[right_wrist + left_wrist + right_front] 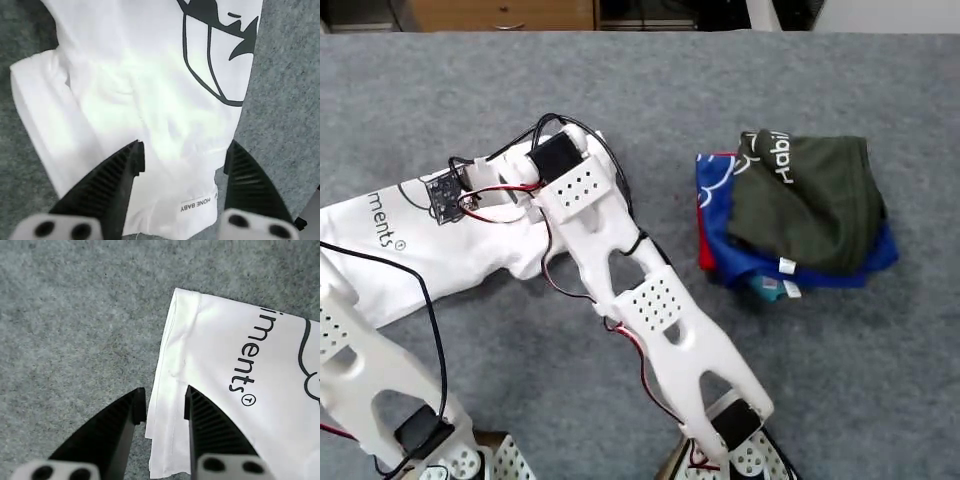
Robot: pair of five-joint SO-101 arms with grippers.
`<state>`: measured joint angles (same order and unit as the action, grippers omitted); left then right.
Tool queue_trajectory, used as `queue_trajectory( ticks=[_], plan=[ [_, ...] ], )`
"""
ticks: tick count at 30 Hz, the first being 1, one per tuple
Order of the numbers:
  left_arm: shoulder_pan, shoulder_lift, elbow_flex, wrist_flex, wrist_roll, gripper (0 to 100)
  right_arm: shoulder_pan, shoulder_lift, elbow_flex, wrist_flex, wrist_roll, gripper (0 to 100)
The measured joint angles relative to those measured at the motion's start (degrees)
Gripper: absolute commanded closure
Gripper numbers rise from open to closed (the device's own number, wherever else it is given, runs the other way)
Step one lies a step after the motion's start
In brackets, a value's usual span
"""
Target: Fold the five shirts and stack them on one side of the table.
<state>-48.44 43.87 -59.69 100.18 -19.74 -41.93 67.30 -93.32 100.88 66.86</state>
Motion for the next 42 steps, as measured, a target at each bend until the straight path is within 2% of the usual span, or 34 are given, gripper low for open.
queue_trajectory(
  ticks=[3,7,10,13,21,23,26,30,36,42],
  plan=[
    [0.0,0.0,0.0,0.0,0.0,86,0.0,-2.5,0.0,0.3,-1.4,78.9],
    [-0.8,0.0,0.0,0.0,0.0,86,0.5,-6.7,0.0,0.4,-7.6,99.8],
    [-2.0,0.0,0.0,0.0,-0.2,86,2.0,-10.7,2.3,0.4,-13.5,92.8],
    [-3.3,0.0,0.0,0.0,-0.4,86,2.1,-16.4,10.6,0.4,-15.6,88.2],
    [-5.3,0.0,0.0,0.0,-2.0,86,-4.0,-34.4,49.5,-0.5,-16.4,87.8],
    [-5.5,0.0,0.0,0.0,-2.0,86,-5.0,-37.1,59.3,-4.2,-17.3,86.4],
    [-5.5,0.0,0.0,0.0,-2.0,86,-5.1,-38.8,71.3,-11.1,-18.6,77.9],
    [-5.5,0.0,0.0,0.0,-2.0,86,-5.3,-38.8,81.1,-17.8,-19.0,69.1],
    [-5.5,0.0,0.0,0.0,-2.0,86,-5.4,-37.6,83.7,-20.7,-19.0,73.7],
    [-5.5,0.0,0.0,0.0,-2.0,86,-5.3,-33.5,83.7,-23.0,-19.0,83.9]
  ],
)
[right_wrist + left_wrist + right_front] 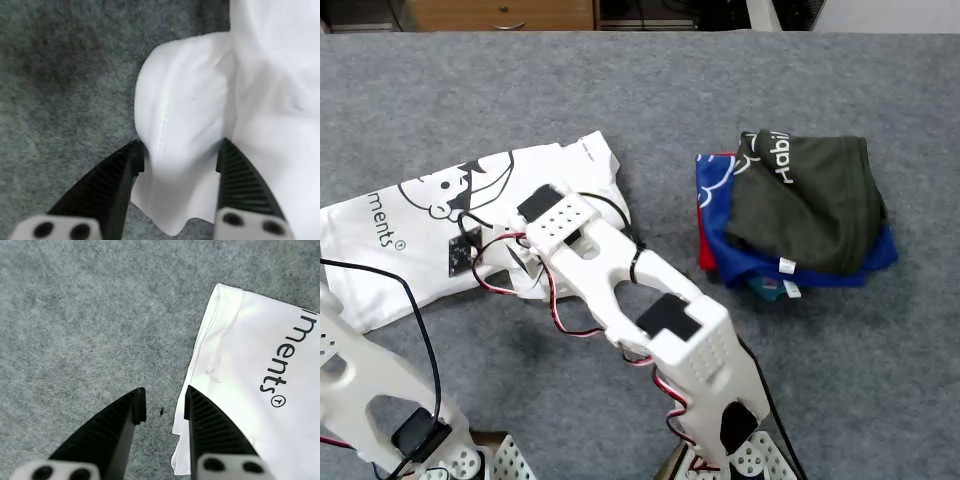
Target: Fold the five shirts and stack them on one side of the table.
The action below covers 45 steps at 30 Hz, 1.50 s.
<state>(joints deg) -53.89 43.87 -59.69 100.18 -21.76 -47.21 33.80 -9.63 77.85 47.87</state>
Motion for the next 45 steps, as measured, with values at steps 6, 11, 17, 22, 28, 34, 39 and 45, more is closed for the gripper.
queue_trajectory(
  ticks=[6,11,17,22,28,34,39,45],
  plan=[
    [0.0,0.0,0.0,0.0,0.0,86,0.3,2.2,-2.1,-0.9,-0.1,92.8],
    [0.0,0.0,0.0,0.0,0.0,86,0.8,3.3,-5.3,-0.6,-0.1,98.9],
    [0.0,0.0,0.0,0.0,0.0,86,1.4,3.8,-15.8,6.4,-0.1,99.5],
    [0.0,0.0,0.0,0.0,0.0,86,1.4,3.8,-25.0,10.5,2.6,99.4],
    [0.0,0.0,0.0,0.0,0.0,86,2.5,7.7,-31.6,10.8,8.2,99.4],
    [0.0,0.0,0.0,0.0,0.0,86,4.0,13.5,-41.7,11.3,14.9,99.3],
    [0.0,0.0,0.0,0.0,0.0,86,4.1,17.9,-48.7,11.3,18.8,87.0],
    [0.0,0.0,0.0,0.0,0.0,86,4.1,23.9,-58.4,11.3,19.3,71.1]
  ],
)
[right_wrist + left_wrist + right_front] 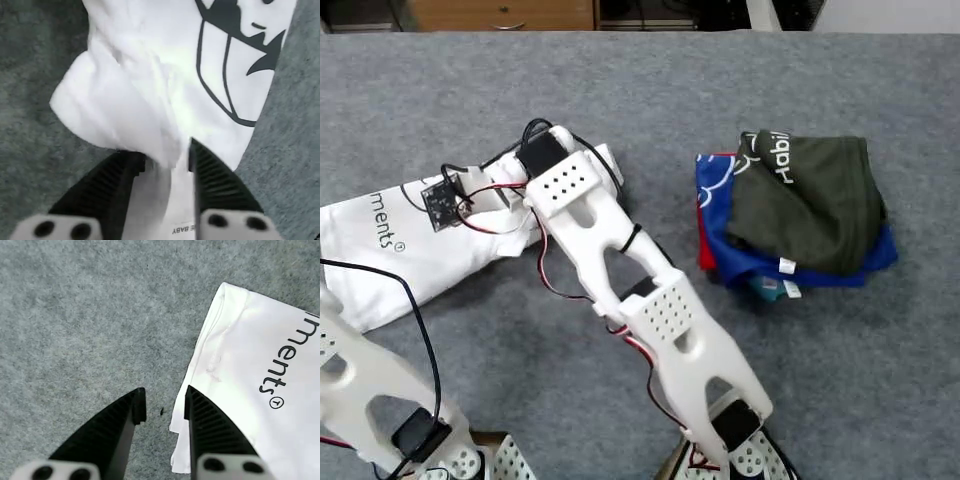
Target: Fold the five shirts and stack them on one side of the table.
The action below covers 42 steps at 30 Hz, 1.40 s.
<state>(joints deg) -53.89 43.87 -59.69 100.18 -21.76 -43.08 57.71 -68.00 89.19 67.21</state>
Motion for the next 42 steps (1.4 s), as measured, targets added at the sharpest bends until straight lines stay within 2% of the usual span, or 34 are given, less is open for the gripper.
queue_trajectory(
  ticks=[4,11,13,17,18,22,30,33,37,42],
  plan=[
    [0.0,0.0,0.0,0.0,0.0,86,0.0,2.5,-7.8,0.0,-0.5,71.0],
    [0.0,0.0,0.0,0.0,0.0,86,0.0,2.7,-21.7,2.5,-9.4,72.6],
    [0.0,0.0,0.7,0.0,0.0,86,0.0,2.7,-24.4,5.1,-14.1,78.7],
    [0.0,0.1,1.8,0.0,0.0,86,0.0,2.6,-24.0,11.7,-22.1,99.8],
    [0.0,0.1,1.8,0.0,0.0,86,0.2,2.4,-22.5,12.0,-24.0,98.1],
    [0.0,0.1,1.8,0.0,0.0,86,0.7,-2.9,-11.7,12.2,-26.6,91.0],
    [-0.4,0.1,1.8,0.0,0.0,86,-6.0,-25.7,26.4,12.0,-25.8,90.9],
    [-0.5,0.1,1.8,0.0,0.0,86,-8.9,-32.7,39.9,8.8,-25.8,90.8],
    [-0.4,0.1,1.8,0.0,0.0,86,-10.9,-37.0,53.9,4.0,-25.8,90.7],
    [-0.4,0.1,1.8,0.0,0.0,86,-11.3,-37.1,64.3,-1.5,-27.7,90.1]
  ],
)
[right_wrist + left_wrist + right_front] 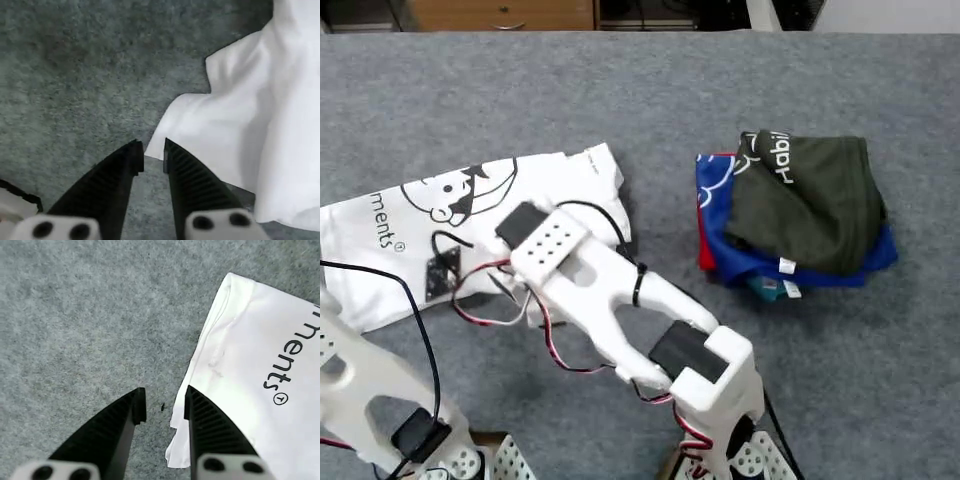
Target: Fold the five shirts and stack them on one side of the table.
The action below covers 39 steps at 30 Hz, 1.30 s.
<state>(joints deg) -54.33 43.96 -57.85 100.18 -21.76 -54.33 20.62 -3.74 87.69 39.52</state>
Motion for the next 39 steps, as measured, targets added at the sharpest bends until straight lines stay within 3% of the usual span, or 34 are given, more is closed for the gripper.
queue_trajectory(
  ticks=[6,16,20,28,33,39],
  plan=[
    [0.0,0.0,0.0,0.0,0.0,86,-0.1,-0.1,9.9,-8.2,-1.6,82.0],
    [0.0,0.0,0.0,0.0,0.0,86,2.4,2.2,13.5,-16.7,1.0,85.1],
    [0.0,0.0,0.0,0.0,0.0,86,5.2,6.9,6.7,-13.6,3.0,99.8],
    [0.0,0.0,0.0,0.0,0.0,86,12.5,12.7,-7.9,-4.7,6.2,99.5],
    [0.0,0.0,0.0,0.0,0.0,86,12.9,13.2,-21.9,3.4,9.3,99.5],
    [0.0,0.0,0.0,0.0,0.0,86,13.1,18.7,-36.3,5.8,16.7,99.5]
  ],
)
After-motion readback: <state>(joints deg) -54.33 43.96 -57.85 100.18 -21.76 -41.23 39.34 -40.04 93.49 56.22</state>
